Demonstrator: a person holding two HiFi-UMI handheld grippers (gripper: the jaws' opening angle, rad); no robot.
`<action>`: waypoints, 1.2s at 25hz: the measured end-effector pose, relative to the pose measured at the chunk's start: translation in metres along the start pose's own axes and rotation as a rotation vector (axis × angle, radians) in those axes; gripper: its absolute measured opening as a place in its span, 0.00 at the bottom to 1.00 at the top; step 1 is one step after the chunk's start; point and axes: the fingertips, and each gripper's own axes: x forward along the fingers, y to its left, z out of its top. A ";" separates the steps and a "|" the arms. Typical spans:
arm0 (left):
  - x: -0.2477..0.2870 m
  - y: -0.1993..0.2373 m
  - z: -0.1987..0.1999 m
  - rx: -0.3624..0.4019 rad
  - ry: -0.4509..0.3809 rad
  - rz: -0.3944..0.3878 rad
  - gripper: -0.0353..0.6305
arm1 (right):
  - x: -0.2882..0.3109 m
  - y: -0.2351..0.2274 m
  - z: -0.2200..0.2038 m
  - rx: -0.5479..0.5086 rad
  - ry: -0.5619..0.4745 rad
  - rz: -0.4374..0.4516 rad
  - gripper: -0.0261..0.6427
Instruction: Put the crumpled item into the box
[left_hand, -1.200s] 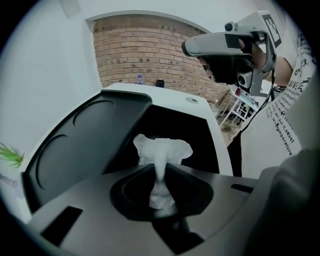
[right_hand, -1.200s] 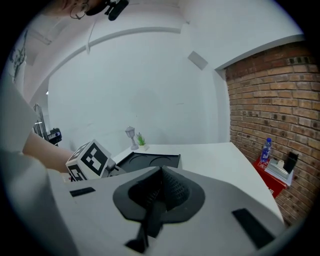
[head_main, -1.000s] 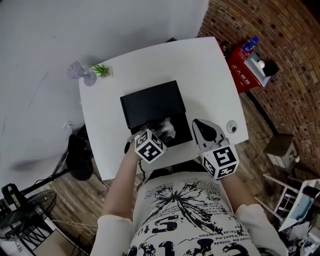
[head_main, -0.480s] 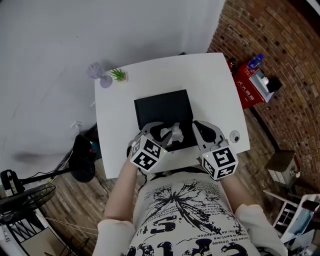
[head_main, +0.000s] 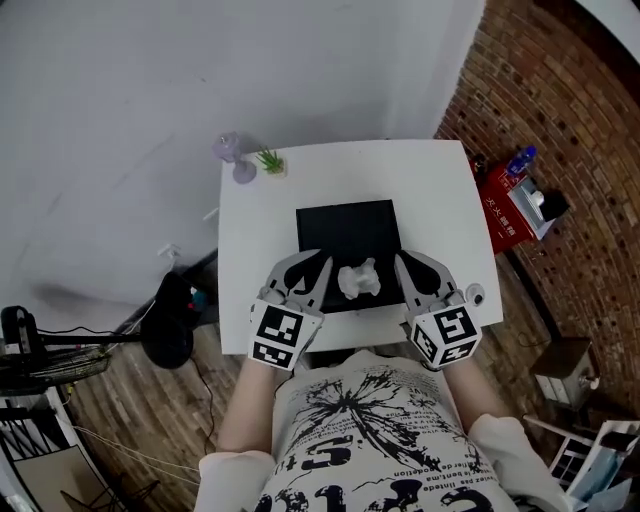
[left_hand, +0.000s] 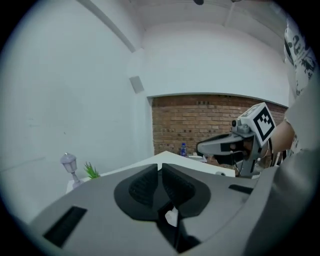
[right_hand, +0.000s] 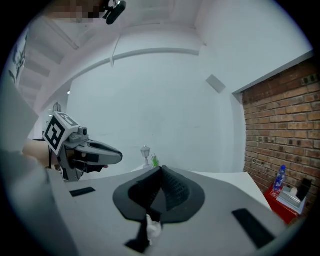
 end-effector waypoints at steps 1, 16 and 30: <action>-0.009 0.002 0.004 -0.006 -0.021 0.020 0.11 | -0.002 0.002 0.003 -0.011 -0.008 0.000 0.06; -0.072 0.002 0.036 0.011 -0.228 0.108 0.07 | -0.029 0.011 0.025 -0.074 -0.091 -0.019 0.06; -0.050 -0.002 0.037 0.003 -0.195 0.114 0.07 | -0.038 0.006 0.023 -0.112 -0.082 0.046 0.06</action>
